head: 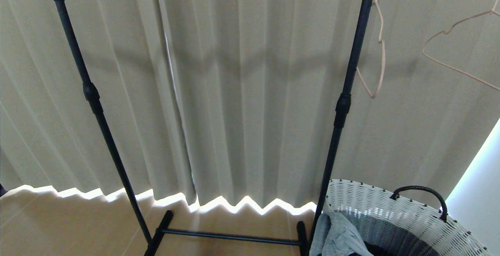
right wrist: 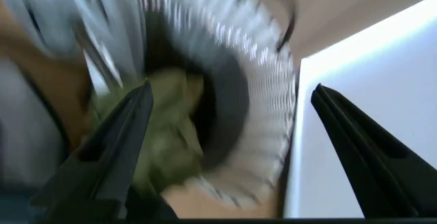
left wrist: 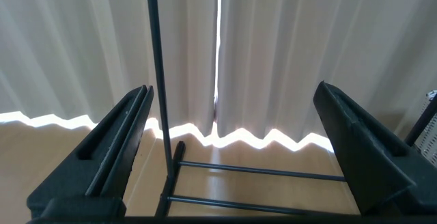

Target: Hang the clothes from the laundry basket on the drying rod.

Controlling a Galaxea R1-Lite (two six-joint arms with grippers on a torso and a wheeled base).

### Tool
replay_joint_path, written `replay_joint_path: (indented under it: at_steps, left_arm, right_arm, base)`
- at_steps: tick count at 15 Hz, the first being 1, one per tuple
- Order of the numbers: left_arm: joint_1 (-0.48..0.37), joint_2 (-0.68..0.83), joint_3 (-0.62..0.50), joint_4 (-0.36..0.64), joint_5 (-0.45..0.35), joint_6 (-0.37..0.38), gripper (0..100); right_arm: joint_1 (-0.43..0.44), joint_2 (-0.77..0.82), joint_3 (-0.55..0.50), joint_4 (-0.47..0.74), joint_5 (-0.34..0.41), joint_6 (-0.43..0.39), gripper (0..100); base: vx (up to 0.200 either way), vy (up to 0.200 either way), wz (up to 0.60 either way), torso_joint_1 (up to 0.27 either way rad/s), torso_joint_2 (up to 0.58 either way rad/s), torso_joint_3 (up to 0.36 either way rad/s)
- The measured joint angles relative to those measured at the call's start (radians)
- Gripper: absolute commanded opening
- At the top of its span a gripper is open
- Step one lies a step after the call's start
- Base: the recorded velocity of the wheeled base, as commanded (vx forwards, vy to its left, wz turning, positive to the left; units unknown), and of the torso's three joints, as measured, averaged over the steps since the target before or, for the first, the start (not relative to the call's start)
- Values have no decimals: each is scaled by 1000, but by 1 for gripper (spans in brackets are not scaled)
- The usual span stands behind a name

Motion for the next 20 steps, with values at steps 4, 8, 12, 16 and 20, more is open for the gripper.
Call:
replay_joint_path:
  at_steps: [4, 8, 12, 16, 20]
  left_arm:
    - [-1, 0, 0, 0, 0, 0, 100]
    - [0, 0, 0, 0, 0, 0, 100]
    - [0, 0, 0, 0, 1, 0, 100]
    - [-1, 0, 0, 0, 1, -1, 100]
    - [0, 0, 0, 0, 1, -1, 100]
  right_arm:
    - [47, 257, 8, -1, 12, -85, 100]
    - [110, 417, 24, -13, 40, -91, 100]
    - [117, 587, 32, -144, 50, -90, 100]
    - [93, 759, 33, -292, 29, -89, 100]
    - [65, 841, 30, -354, 2, -89, 100]
  base:
    - [0, 0, 0, 0, 0, 0]
    - [0, 0, 0, 0, 0, 0]
    - [0, 0, 0, 0, 0, 0]
    - [0, 0, 0, 0, 0, 0]
    - [0, 0, 0, 0, 0, 0]
